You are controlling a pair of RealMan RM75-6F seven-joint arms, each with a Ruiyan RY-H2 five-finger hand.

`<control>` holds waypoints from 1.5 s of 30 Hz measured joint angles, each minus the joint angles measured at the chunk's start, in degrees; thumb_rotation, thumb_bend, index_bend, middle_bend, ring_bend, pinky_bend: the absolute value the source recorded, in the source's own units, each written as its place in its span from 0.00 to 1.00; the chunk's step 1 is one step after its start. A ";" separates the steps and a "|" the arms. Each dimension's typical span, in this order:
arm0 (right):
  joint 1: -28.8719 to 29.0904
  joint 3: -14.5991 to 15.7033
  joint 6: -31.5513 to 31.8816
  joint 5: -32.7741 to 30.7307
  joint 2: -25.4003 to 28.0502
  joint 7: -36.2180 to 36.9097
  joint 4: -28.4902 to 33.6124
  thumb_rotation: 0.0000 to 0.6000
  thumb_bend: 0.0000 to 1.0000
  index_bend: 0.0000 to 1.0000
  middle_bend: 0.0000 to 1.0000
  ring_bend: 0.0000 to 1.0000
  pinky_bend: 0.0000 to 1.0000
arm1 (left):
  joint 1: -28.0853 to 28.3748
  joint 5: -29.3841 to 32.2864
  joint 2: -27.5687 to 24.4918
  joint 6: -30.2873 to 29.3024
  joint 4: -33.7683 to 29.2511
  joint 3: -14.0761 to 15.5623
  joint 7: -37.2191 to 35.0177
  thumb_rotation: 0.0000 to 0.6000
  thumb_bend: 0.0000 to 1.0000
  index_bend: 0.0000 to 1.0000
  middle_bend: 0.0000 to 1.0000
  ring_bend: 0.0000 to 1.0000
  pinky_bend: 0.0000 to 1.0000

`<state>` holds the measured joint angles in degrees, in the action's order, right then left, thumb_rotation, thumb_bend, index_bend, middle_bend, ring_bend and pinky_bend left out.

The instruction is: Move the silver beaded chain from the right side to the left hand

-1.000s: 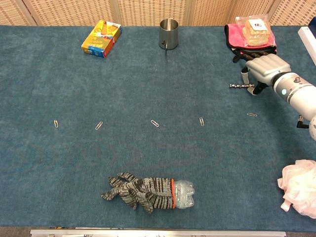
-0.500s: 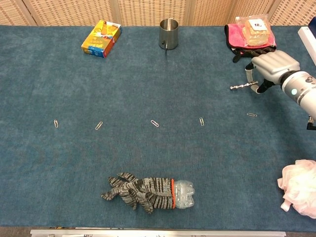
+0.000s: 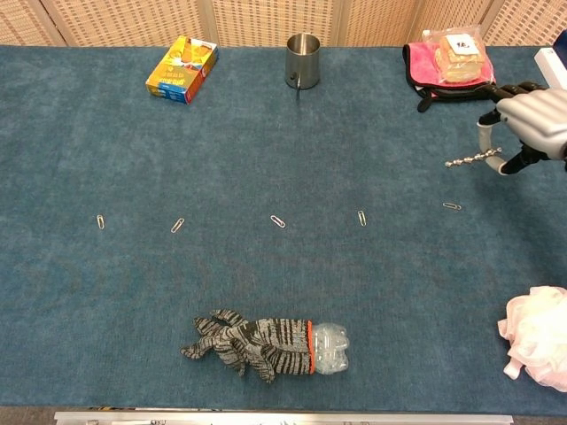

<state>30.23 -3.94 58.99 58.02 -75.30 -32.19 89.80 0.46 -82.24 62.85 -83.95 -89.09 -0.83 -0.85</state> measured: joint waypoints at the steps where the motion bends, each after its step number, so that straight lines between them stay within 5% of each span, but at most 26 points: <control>1: -0.44 0.30 0.46 0.04 0.73 -0.04 1.02 1.00 0.34 0.60 0.04 0.00 0.00 | -0.10 -0.13 -0.08 -0.21 -0.35 0.07 0.32 1.00 0.49 0.32 0.32 0.30 0.38; 9: -3.94 3.69 3.15 0.70 5.13 -0.42 6.87 1.00 0.34 0.60 0.04 0.00 0.00 | -0.96 -1.09 -0.68 -1.72 -2.86 0.76 2.73 1.00 0.49 0.32 0.32 0.30 0.38; 22: -4.98 5.13 1.39 0.02 2.50 0.89 4.73 1.00 0.34 0.60 0.04 0.00 0.00 | -2.14 -0.86 -0.73 -2.42 -2.79 1.32 2.51 1.00 0.49 0.32 0.32 0.30 0.38; 45: -0.31 0.47 -0.42 1.70 -1.00 1.37 4.38 1.00 0.34 0.60 0.04 0.00 0.00 | -2.93 -0.44 -0.04 -2.42 0.48 1.17 -0.52 1.00 0.49 0.32 0.32 0.30 0.38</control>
<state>29.92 -3.47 58.57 59.72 -76.30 -30.82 94.18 -2.47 -82.68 62.81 -86.37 -88.62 0.34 -1.37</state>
